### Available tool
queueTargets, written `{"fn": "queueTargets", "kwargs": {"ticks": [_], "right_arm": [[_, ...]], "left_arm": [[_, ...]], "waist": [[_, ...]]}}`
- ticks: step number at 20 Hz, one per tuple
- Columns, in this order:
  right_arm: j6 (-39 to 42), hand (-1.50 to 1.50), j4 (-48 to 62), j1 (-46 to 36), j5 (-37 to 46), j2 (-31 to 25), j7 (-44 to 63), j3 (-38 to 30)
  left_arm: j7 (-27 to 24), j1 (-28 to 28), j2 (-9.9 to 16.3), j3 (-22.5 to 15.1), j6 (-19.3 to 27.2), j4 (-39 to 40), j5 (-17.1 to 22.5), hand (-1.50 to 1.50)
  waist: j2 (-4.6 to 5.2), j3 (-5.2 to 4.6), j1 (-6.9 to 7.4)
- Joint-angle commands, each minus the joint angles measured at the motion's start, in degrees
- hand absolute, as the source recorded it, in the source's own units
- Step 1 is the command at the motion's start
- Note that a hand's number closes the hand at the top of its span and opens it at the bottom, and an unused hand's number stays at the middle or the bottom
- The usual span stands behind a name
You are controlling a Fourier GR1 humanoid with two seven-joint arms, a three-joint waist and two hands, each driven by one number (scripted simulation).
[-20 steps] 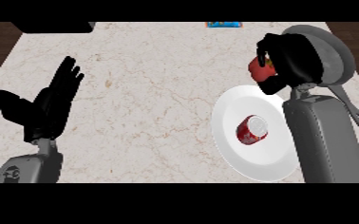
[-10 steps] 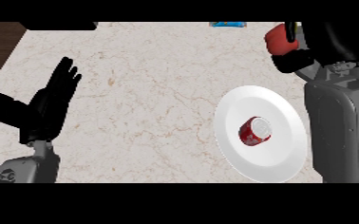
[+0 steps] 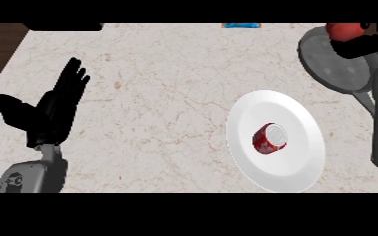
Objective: Pick the bell pepper from the plate and place it in the pan
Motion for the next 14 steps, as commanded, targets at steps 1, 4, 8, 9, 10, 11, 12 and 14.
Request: {"fn": "queueTargets", "kwargs": {"ticks": [1,4,8,9,10,11,12,14], "right_arm": [[-7.7,1.5,11.7,-1.4,-3.0,-5.3,-6.0,-5.7],[-10.8,1.5,22.3,-4.3,-4.6,-11.3,-11.4,-9.2],[-17.6,1.5,32.4,-3.5,-6.2,-12.5,-18.9,-9.7],[-19.7,1.5,37.4,-6.0,-5.6,-12.6,-19.8,-9.6],[-19.8,1.5,40.0,-6.5,-6.5,-14.7,-22.4,-10.4],[-19.6,1.5,42.1,-6.3,-7.7,-15.7,-25.4,-11.4],[-20.0,1.5,44.5,-8.7,-7.0,-14.8,-25.0,-10.0],[-22.9,1.5,48.7,-6.7,-8.1,-15.8,-30.4,-11.7]], "left_arm": [[-0.7,-0.8,-2.2,-1.7,1.0,1.1,-1.1,0.0],[2.5,0.3,1.0,0.5,-1.6,-2.8,1.8,0.0],[2.0,-0.4,-1.0,-1.6,0.3,-2.2,-0.7,0.0],[2.1,-1.6,-0.2,-1.0,0.2,-1.2,-0.9,0.0],[-0.2,-1.2,0.2,0.1,-0.4,0.4,-0.6,0.0],[-1.5,1.6,0.0,0.3,-1.8,0.0,0.7,0.0],[0.5,-2.6,-1.8,-1.6,1.0,1.5,-1.6,0.0],[-0.4,-2.2,-1.7,-1.4,0.1,0.9,-0.8,0.0]], "waist": [[0.2,0.04,0.26],[0.34,0.08,1.23],[0.26,0.08,0.87],[0.53,0.1,1.48],[0.54,0.09,1.34],[0.76,0.12,2.01],[0.61,0.1,1.37],[1.01,0.18,2.14]]}}
